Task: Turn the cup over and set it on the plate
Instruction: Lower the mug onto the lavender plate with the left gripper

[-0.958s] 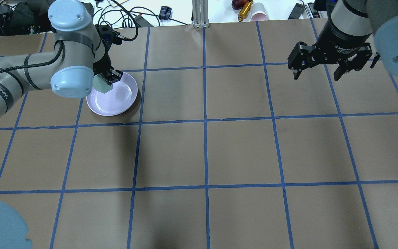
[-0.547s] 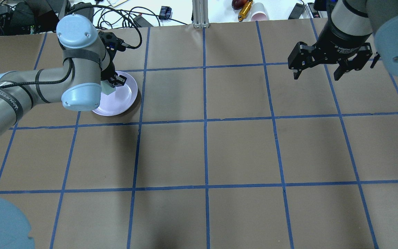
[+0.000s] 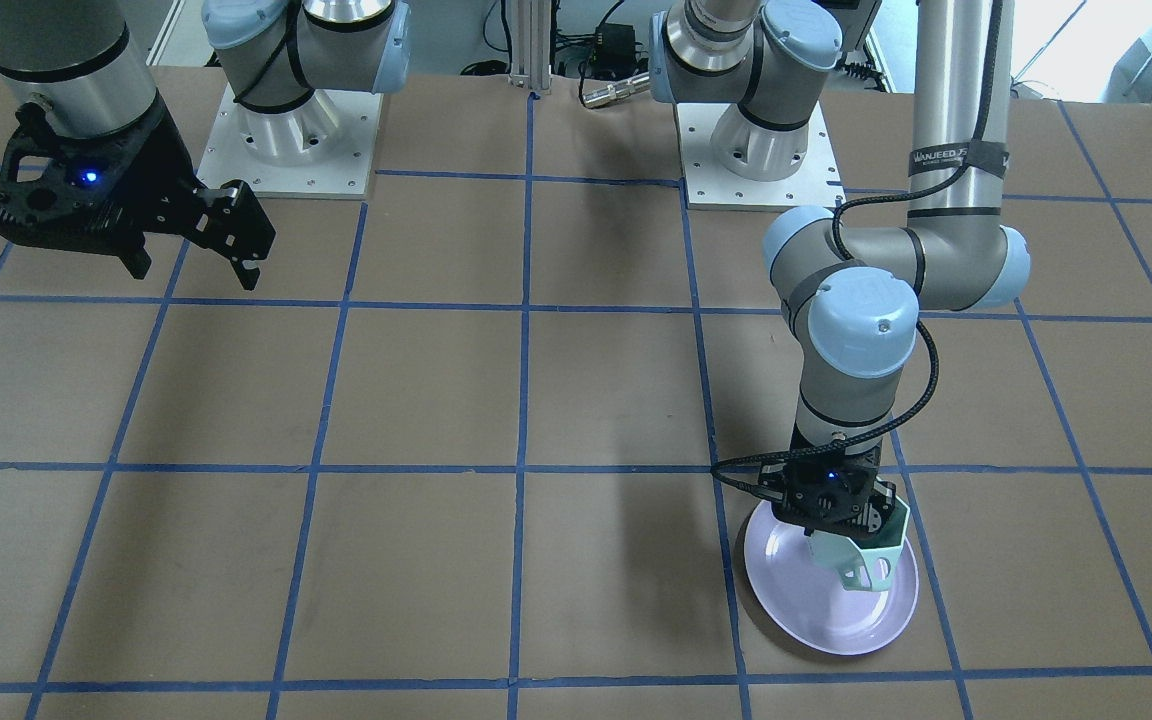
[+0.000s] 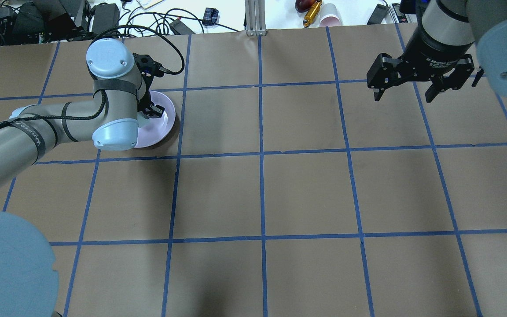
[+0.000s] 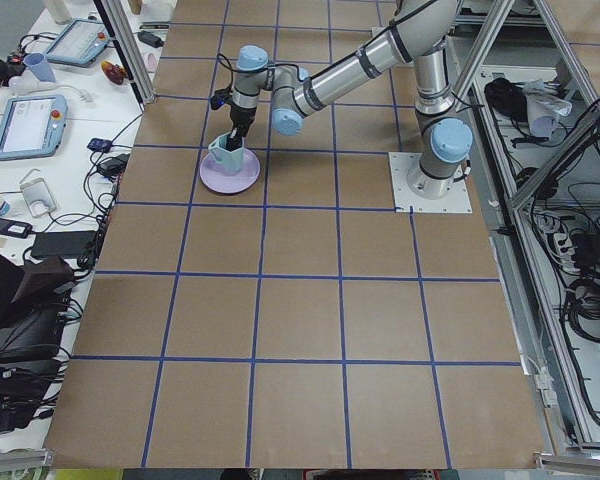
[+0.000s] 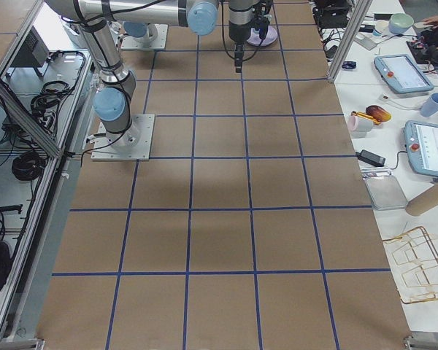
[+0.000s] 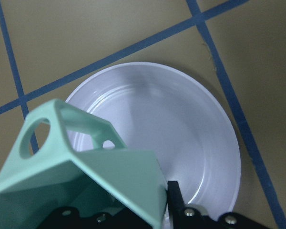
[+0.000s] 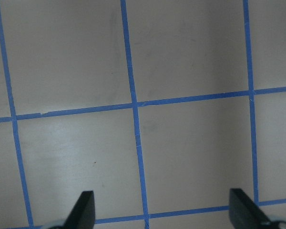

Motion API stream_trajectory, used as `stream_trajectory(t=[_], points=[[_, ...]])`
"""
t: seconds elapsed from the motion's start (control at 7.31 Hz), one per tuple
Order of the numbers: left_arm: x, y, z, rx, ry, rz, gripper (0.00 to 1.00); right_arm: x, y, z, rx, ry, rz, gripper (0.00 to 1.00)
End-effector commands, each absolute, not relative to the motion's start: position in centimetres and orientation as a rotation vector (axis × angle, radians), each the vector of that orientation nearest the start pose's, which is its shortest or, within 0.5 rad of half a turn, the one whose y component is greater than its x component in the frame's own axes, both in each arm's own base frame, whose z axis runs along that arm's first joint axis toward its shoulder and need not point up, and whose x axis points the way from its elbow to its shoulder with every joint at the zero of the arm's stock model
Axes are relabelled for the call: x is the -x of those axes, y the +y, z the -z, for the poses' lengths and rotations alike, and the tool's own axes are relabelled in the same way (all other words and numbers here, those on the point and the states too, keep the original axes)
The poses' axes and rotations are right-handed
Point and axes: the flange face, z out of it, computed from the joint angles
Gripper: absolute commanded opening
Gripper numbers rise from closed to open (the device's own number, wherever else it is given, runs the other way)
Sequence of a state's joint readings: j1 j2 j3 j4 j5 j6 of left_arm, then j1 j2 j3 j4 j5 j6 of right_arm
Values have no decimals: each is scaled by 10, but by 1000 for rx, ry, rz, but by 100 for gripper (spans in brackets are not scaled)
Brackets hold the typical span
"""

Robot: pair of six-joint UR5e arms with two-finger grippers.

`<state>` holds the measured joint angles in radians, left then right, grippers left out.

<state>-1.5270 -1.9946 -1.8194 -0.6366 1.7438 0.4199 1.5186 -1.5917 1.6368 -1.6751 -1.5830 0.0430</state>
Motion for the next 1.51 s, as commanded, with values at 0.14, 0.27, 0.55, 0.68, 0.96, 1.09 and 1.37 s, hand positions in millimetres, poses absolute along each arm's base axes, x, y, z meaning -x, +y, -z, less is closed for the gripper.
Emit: stream_trajectory(t=[0.14, 0.27, 0.55, 0.68, 0.96, 1.09, 1.37], points=[[86, -611, -229, -537, 2849, 292, 0, -106, -494, -477, -150, 3149, 94, 100], [86, -612, -222, -537, 2853, 277, 0, -106, -494, -477, -150, 3149, 94, 100], [86, -613, -211, -538, 2860, 257, 0, -106, -494, -477, -150, 3149, 94, 100], [86, -613, -210, -539, 2862, 255, 0, -106, -494, -477, -150, 3149, 94, 100], [86, -614, -207, -535, 2865, 249, 0, -107, -495, -476, -150, 3148, 92, 100], [86, -613, -206, -536, 2866, 245, 29, -106, -494, -476, -150, 3149, 94, 100], [86, -613, -206, -535, 2863, 239, 100, -106, -494, -476, -150, 3149, 94, 100]])
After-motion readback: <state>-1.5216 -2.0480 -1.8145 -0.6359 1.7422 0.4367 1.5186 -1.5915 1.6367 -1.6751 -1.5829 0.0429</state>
